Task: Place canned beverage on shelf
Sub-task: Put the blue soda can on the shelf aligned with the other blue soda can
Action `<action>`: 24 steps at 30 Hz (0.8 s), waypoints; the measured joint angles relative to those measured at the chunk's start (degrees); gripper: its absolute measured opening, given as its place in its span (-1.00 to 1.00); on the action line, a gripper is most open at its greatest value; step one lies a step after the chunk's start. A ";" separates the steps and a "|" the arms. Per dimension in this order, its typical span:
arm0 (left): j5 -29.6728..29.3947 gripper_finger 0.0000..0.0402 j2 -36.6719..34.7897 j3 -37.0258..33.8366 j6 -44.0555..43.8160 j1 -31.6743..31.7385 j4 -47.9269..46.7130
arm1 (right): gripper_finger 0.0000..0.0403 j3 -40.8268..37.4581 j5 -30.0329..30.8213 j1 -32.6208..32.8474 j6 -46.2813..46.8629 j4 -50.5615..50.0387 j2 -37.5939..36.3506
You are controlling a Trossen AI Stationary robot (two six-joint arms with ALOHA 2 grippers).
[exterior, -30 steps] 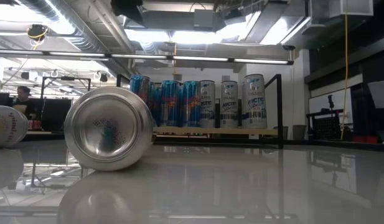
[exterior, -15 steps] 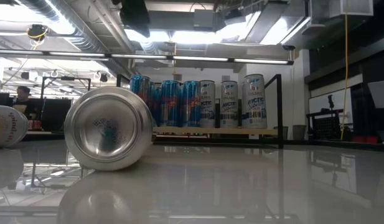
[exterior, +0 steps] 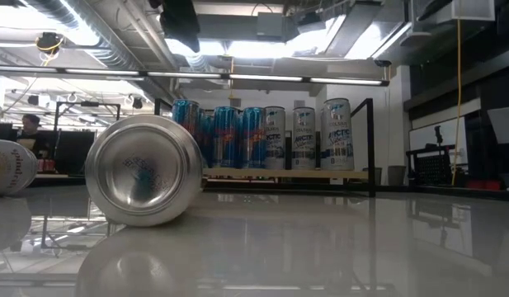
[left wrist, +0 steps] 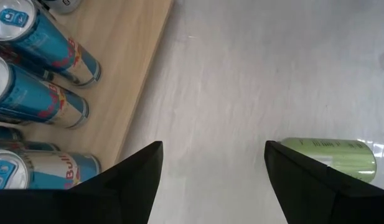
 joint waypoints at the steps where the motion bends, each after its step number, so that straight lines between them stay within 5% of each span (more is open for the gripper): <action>1: 0.00 0.35 0.00 0.00 0.00 0.00 0.00 | 0.95 0.00 0.00 0.00 0.17 -0.03 0.18; 24: 0.02 0.35 0.00 0.00 0.00 0.00 -0.01 | 0.95 0.00 -0.96 -4.27 2.85 -1.46 8.44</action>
